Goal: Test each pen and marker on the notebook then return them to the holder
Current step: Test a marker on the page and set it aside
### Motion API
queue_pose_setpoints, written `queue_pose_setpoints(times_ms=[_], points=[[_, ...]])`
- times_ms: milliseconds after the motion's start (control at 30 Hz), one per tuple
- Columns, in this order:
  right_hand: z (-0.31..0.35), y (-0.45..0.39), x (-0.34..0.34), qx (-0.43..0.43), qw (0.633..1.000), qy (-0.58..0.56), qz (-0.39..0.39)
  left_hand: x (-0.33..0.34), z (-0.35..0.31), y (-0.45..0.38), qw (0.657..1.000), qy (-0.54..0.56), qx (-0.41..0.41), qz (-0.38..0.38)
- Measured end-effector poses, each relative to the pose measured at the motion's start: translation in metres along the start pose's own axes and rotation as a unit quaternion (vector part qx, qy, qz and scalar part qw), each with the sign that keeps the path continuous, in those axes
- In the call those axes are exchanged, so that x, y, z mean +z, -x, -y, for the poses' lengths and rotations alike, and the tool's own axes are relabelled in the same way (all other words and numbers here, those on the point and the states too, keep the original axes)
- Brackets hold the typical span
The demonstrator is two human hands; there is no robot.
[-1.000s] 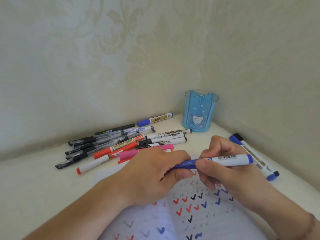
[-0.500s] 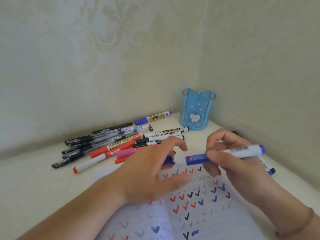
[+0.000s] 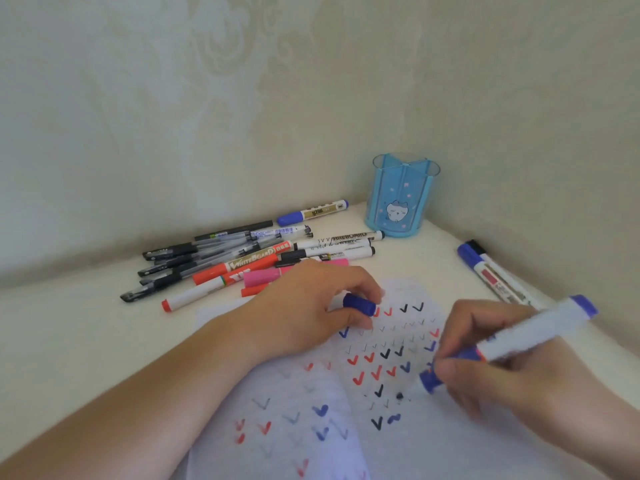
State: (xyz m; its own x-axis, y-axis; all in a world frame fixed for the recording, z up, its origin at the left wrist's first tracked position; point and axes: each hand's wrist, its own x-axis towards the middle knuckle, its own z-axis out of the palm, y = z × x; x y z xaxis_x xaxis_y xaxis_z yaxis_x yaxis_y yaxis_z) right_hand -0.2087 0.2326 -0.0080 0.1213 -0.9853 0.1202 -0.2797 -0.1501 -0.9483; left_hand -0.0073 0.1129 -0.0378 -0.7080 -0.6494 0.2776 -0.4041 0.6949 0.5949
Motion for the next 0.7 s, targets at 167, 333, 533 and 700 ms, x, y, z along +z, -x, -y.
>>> queue_pose_setpoints(times_ms=[167, 333, 533, 700], points=[[-0.018, 0.012, 0.006, -0.016, 0.996, 0.036, -0.077, 0.003, 0.006, -0.001, 0.997, -0.028, 0.075, -0.001], [-0.017, 0.012, 0.011, -0.015, 0.995, 0.053, -0.082, 0.006, 0.008, -0.002, 0.995, -0.027, 0.092, 0.006], [-0.021, 0.012, 0.011, -0.009, 0.995, 0.075, -0.068, 0.006, 0.008, -0.002, 0.995, -0.030, 0.090, 0.005], [-0.022, 0.012, 0.011, -0.002, 0.995, 0.067, -0.074, 0.006, 0.009, -0.001, 0.995, -0.029, 0.091, 0.005]])
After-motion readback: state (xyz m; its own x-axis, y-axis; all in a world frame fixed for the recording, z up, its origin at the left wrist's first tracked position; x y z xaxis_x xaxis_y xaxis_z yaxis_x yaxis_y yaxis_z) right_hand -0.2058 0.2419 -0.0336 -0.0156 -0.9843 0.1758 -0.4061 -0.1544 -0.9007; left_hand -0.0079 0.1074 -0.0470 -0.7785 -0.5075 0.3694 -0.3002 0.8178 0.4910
